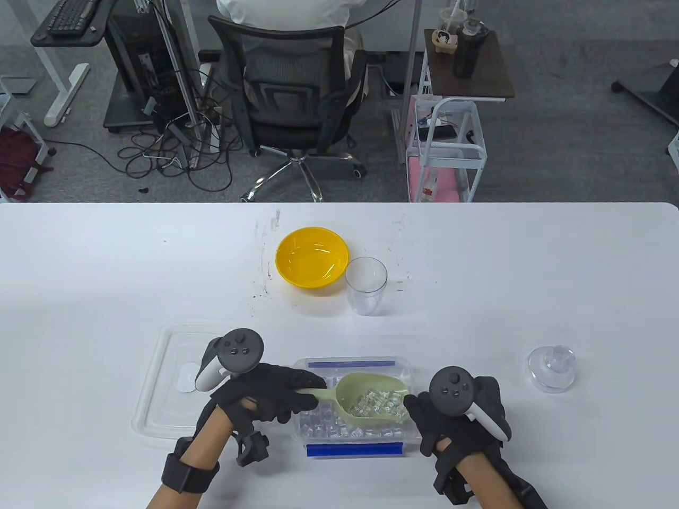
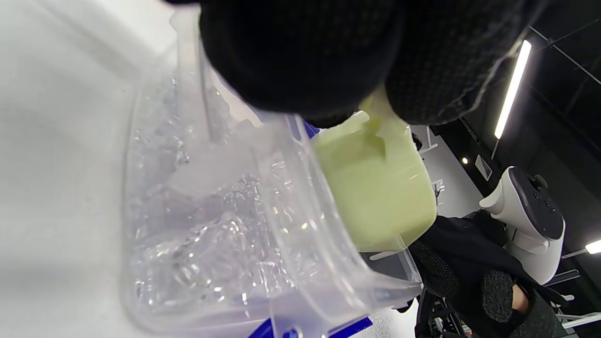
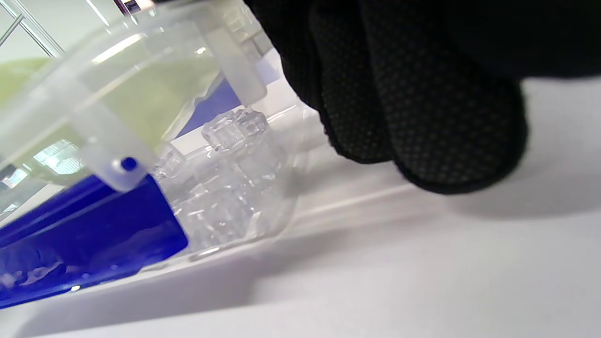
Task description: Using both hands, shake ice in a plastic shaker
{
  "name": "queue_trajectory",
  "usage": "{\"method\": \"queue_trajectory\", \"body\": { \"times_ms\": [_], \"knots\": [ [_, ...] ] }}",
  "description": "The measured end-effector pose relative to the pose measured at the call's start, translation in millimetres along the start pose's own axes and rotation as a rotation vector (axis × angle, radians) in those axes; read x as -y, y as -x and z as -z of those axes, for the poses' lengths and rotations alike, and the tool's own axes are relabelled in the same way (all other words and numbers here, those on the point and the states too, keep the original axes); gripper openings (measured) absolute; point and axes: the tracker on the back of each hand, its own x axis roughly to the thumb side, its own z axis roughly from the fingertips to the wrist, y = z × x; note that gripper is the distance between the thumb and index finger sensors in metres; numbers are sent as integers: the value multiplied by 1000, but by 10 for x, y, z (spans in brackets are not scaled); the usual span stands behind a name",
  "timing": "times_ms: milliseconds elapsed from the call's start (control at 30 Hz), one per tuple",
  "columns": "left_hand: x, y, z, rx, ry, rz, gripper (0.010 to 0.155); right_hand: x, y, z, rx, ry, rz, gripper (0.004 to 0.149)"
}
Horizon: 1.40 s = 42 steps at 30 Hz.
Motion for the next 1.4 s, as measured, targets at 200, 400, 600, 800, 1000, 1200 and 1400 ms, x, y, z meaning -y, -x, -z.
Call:
{"method": "queue_trajectory", "body": {
  "times_ms": [200,400,600,800,1000,1200,1400],
  "knots": [
    [-118,16,-67,-7,-49,-8,57,-3,0,-1,-3,-3,2,91],
    [-321,-19,-185,15,-131,-48,57,-4,0,0,-5,-1,1,91],
    [-705,-174,-248,47,-290,-74,57,-10,11,8,-12,-9,25,91],
    [-1072,-492,-94,-33,-502,168,57,-11,28,11,-18,-23,48,92],
    [-1110,-867,152,-83,-591,612,57,-13,39,15,-19,-30,59,92],
    [-1076,-1134,280,-107,-571,909,56,-13,48,19,-18,-35,67,92],
    [-1006,-1281,333,-99,-564,1059,56,-13,52,21,-20,-35,68,92]
  ]
}}
